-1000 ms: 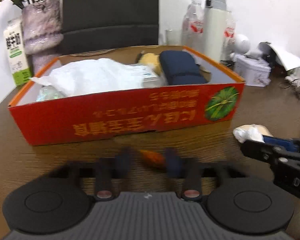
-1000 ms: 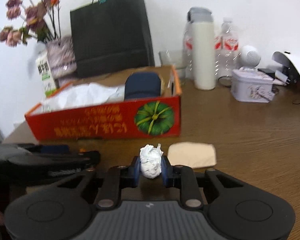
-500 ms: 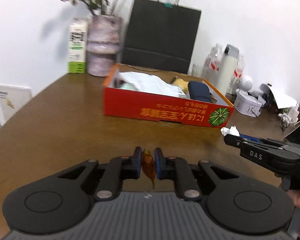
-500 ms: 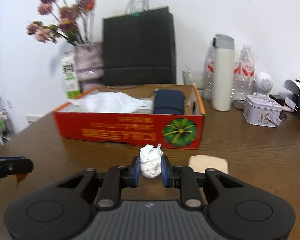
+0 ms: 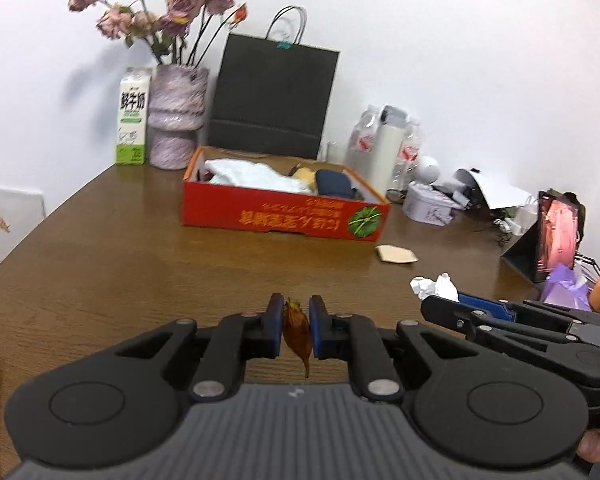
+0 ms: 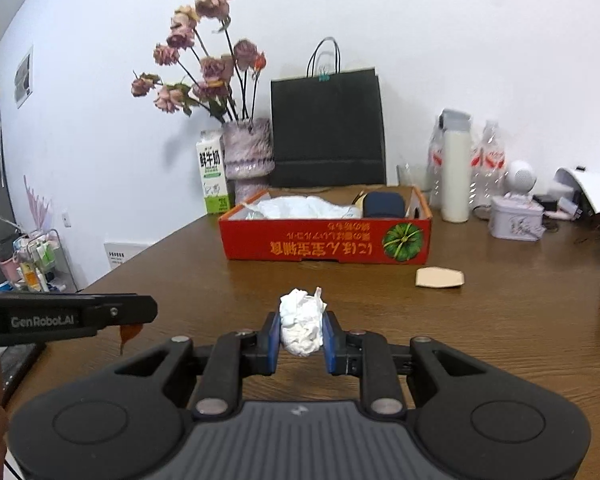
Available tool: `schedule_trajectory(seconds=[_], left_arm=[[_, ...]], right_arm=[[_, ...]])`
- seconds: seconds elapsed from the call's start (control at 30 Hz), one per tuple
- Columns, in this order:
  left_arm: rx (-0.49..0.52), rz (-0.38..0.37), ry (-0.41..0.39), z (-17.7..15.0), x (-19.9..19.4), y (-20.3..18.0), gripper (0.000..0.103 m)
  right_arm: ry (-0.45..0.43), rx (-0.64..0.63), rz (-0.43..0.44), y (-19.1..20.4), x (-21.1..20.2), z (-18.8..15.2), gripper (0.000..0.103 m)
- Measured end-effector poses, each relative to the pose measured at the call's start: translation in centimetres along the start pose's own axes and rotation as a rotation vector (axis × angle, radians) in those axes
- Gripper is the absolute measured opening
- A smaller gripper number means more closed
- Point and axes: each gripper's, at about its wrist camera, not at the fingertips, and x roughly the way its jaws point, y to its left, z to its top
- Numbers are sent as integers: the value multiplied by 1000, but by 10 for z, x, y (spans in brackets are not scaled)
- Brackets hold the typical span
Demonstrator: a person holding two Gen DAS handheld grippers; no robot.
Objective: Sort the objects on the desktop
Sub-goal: 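Carry the orange figure and tissue ball into the red box and release both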
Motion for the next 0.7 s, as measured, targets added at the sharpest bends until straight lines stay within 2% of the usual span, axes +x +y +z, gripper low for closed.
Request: schedule_trajectory(seconds=[0.2, 0.27, 0.33, 0.47, 0.53, 0.57, 0.7], left_arm=[[8, -17, -20, 11, 5, -4, 14], [13, -31, -36, 28, 13, -1, 14], [1, -84, -30, 53, 31, 8, 14], [-35, -135, 1, 115, 86, 23, 14], [-74, -149, 20, 149, 126, 31, 15], [-107, -141, 28, 162, 146, 35, 15], [-132, -93, 96, 191, 224, 42, 14]], right_arm=[[-24, 4, -16, -4, -5, 7, 21], [-36, 2, -18, -9, -1, 16, 21], [-48, 1, -13, -16, 9, 33, 21], [-96, -39, -10, -36, 39, 85, 21], [-94, -1, -7, -57, 68, 117, 21], [-82, 23, -9, -67, 86, 129, 21], [5, 76, -79, -109, 166, 159, 21]])
